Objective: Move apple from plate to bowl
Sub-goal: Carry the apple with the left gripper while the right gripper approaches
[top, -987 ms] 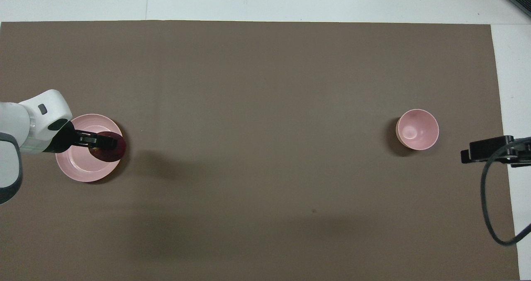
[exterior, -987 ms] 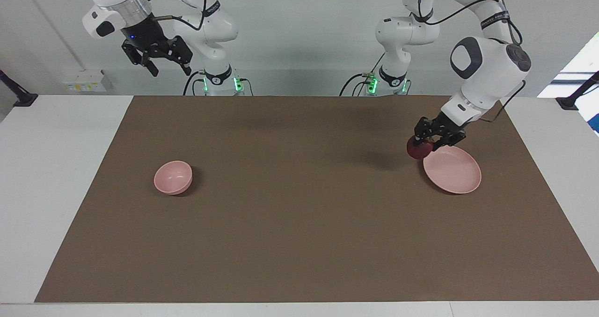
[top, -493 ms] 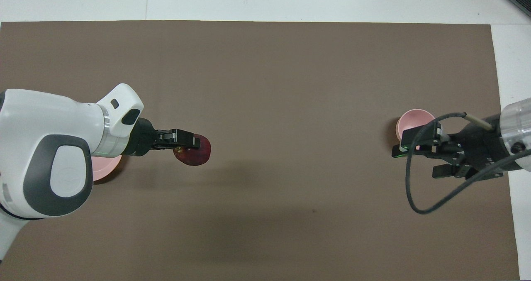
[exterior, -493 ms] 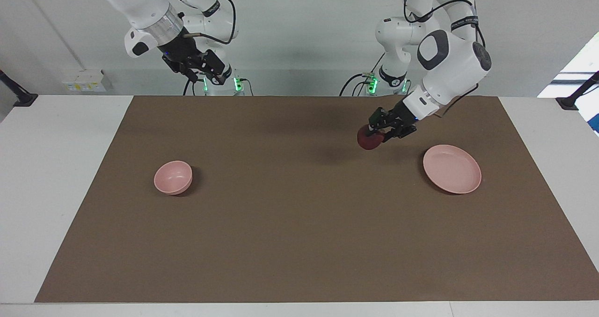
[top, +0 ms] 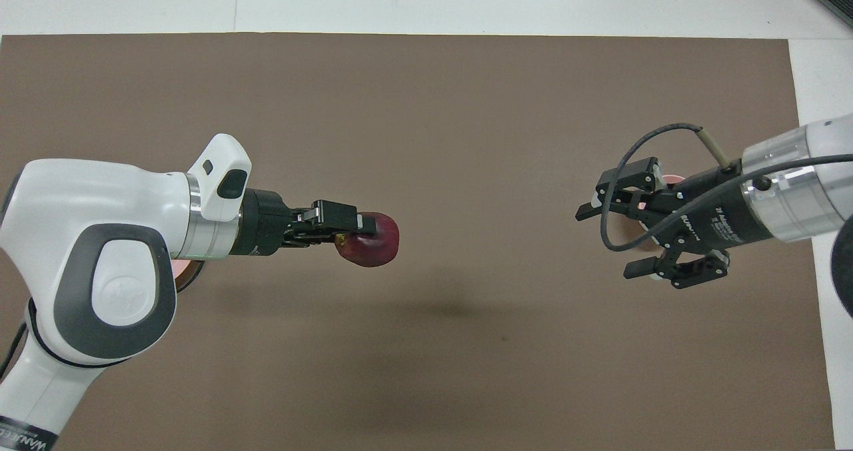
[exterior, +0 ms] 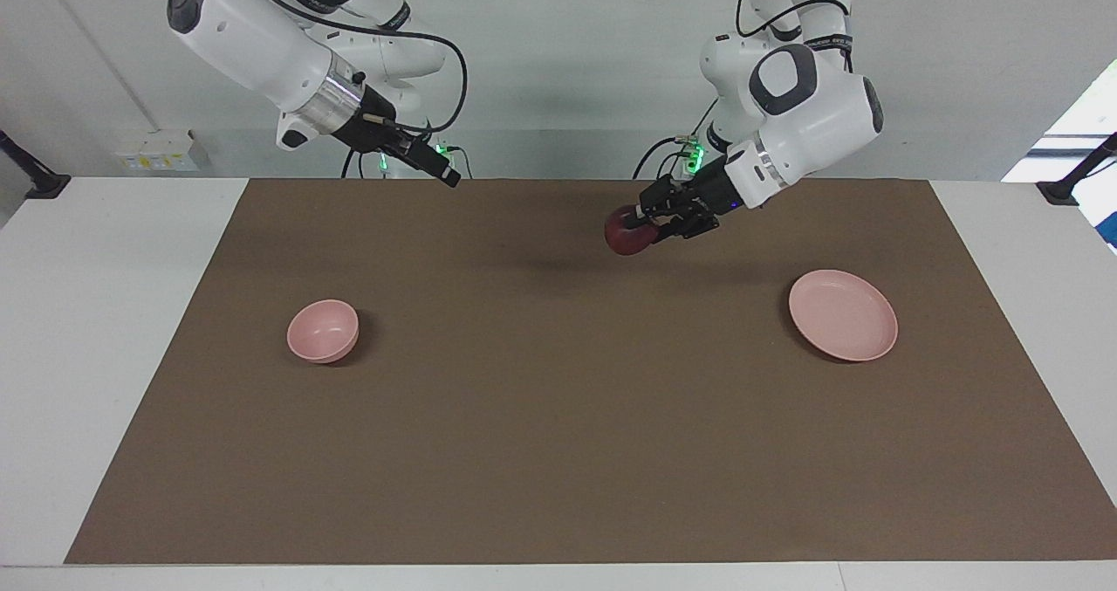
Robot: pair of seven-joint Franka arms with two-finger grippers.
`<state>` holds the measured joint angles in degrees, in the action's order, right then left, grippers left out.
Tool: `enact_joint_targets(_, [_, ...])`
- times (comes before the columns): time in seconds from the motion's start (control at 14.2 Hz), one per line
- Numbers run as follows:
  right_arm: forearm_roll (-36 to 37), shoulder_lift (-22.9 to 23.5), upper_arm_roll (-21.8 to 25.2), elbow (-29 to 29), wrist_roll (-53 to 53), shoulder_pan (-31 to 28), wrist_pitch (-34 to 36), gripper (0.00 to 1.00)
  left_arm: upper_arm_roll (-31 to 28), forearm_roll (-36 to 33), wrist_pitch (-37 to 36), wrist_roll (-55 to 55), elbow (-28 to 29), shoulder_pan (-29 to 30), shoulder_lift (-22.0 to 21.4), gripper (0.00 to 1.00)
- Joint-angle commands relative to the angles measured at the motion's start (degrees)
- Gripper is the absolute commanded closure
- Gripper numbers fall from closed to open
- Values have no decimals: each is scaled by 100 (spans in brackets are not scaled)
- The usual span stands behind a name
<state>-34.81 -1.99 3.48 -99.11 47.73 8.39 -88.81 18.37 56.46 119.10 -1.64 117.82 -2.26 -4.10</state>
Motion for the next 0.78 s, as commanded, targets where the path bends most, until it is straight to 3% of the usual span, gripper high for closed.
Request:
enact_joint_targets(0.0, [-473, 58, -5, -108, 656, 22, -250, 0, 342, 514, 594, 382, 22, 59, -179, 100])
enact_joint_targets(0.35, [-1475, 383, -5, -196, 1545, 84, -611, 0, 1150, 1094, 2070, 867, 22, 59, -214, 100])
enact_joint_targets(0.7, [-1916, 656, -49, -196, 1906, 346, -883, 0, 1678, 1543, 2731, 867, -22, 51, -285, 100])
